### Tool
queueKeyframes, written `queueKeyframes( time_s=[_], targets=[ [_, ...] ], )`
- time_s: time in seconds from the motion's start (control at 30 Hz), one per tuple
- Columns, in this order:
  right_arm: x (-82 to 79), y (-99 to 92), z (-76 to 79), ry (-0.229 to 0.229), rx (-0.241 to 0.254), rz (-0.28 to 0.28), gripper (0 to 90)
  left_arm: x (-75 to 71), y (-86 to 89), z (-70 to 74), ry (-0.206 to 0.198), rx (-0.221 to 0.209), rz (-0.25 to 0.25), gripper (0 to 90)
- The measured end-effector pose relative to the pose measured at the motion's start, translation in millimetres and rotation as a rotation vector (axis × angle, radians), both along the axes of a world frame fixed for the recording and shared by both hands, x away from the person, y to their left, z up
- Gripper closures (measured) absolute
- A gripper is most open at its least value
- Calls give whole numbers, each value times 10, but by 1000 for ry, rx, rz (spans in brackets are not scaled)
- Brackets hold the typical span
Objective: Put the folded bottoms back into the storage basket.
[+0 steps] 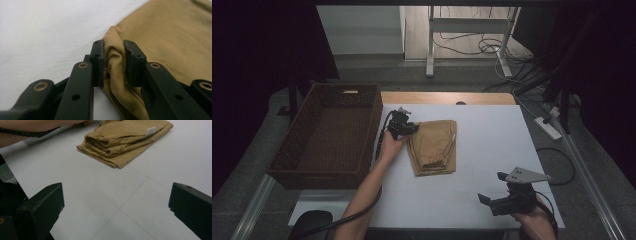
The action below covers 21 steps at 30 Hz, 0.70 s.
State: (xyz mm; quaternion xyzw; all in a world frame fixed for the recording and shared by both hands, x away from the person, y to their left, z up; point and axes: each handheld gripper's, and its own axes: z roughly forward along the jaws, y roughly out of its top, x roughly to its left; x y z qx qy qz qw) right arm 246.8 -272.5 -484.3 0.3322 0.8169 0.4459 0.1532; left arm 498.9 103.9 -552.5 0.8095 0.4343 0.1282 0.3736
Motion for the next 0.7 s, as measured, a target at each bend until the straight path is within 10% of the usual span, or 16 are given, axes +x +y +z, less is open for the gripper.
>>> queueKeyframes(
  time_s=[0.7],
  targets=[
    [377,415,-82,72,-12,74,10,-63,-52,-2,-54,53,13,704]
  ],
)
